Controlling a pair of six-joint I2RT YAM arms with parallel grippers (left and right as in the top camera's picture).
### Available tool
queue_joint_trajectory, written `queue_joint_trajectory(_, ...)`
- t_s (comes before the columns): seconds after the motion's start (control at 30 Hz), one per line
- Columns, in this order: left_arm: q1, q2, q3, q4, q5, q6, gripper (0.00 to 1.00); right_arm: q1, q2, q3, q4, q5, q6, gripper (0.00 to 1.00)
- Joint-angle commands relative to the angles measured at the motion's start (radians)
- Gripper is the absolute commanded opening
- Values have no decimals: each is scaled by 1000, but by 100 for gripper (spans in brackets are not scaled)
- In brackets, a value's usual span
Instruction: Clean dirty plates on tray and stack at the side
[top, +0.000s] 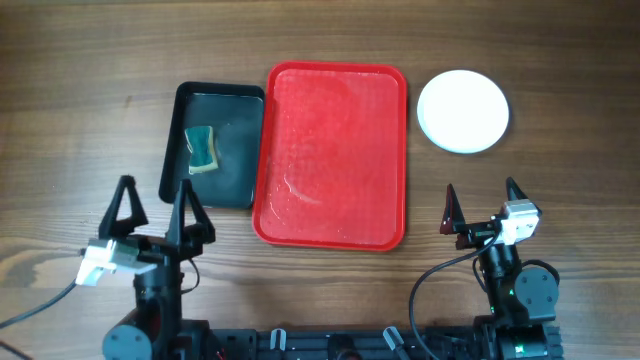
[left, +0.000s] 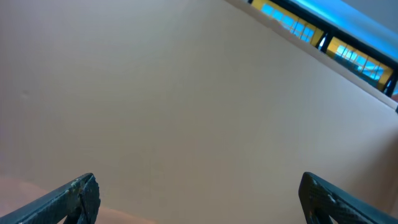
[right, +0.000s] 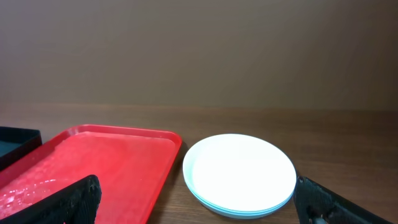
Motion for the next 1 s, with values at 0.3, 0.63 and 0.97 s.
queue_joint_trajectory(0.3, -5, -6, -40, 95, 5, -43, 100, -1, -9, -2, 3, -16, -17, 100)
queue_joint_trajectory(0.63, -5, -6, -125, 180, 5, -69, 100, -1, -9, -2, 3, -16, -17, 100)
queue_joint_trajectory(0.97, -5, -6, -164, 113, 4, -66, 100, -1, -9, -1, 3, -16, -17, 100)
